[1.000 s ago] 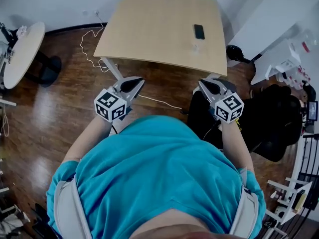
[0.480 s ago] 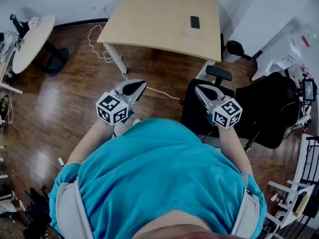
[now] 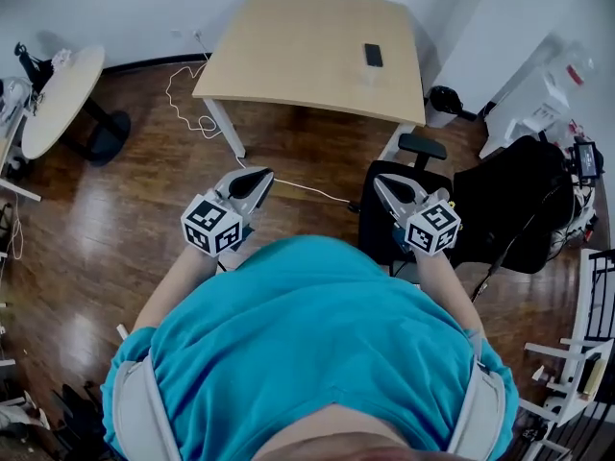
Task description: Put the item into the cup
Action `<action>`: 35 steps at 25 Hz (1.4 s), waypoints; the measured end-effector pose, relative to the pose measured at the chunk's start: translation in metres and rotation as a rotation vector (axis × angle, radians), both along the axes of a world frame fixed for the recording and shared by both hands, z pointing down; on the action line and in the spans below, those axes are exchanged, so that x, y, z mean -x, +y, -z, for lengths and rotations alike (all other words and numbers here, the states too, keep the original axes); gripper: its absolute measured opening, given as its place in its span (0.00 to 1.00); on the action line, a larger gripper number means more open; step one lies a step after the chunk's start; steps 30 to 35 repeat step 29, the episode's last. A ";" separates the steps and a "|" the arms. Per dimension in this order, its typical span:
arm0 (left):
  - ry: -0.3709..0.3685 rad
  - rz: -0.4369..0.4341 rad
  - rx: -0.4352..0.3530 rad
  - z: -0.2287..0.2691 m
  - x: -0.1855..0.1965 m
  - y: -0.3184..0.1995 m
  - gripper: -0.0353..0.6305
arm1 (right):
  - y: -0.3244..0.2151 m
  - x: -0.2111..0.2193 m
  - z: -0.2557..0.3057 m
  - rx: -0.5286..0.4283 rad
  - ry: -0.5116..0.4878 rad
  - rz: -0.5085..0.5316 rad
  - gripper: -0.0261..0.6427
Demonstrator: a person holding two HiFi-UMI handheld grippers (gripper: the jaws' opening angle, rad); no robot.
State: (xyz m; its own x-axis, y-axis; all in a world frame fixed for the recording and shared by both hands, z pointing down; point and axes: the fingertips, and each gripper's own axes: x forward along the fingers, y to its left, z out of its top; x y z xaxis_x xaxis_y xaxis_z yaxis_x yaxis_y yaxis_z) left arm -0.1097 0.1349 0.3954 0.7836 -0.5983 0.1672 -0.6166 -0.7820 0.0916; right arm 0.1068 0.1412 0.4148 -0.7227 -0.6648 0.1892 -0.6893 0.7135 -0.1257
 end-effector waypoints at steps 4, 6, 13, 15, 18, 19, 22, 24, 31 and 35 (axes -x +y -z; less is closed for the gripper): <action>0.011 0.009 0.013 -0.004 0.022 -0.001 0.06 | -0.004 0.019 -0.003 -0.002 0.032 -0.010 0.04; 0.023 0.006 0.016 -0.004 0.026 -0.003 0.06 | -0.007 0.023 -0.003 0.000 0.046 -0.016 0.04; 0.042 0.001 0.021 -0.003 0.028 -0.003 0.06 | -0.004 0.029 -0.001 -0.005 0.070 -0.006 0.04; 0.043 -0.004 0.021 -0.003 0.025 -0.002 0.06 | -0.004 0.027 0.001 -0.007 0.071 -0.009 0.04; 0.044 -0.002 0.021 -0.003 0.025 0.000 0.06 | -0.002 0.025 0.000 -0.008 0.077 -0.004 0.04; 0.046 0.001 0.022 -0.004 0.025 0.001 0.06 | -0.001 0.025 0.000 -0.009 0.080 -0.001 0.04; 0.048 0.005 0.024 -0.005 0.025 0.003 0.06 | 0.001 0.024 0.001 -0.014 0.086 0.007 0.04; 0.047 0.006 0.026 -0.005 0.024 0.004 0.06 | 0.002 0.024 0.002 -0.015 0.088 0.008 0.04; 0.048 0.010 0.027 -0.006 0.024 0.008 0.06 | 0.006 0.021 0.000 -0.008 0.088 0.010 0.04; 0.048 0.010 0.027 -0.006 0.024 0.008 0.06 | 0.006 0.021 0.000 -0.008 0.088 0.010 0.04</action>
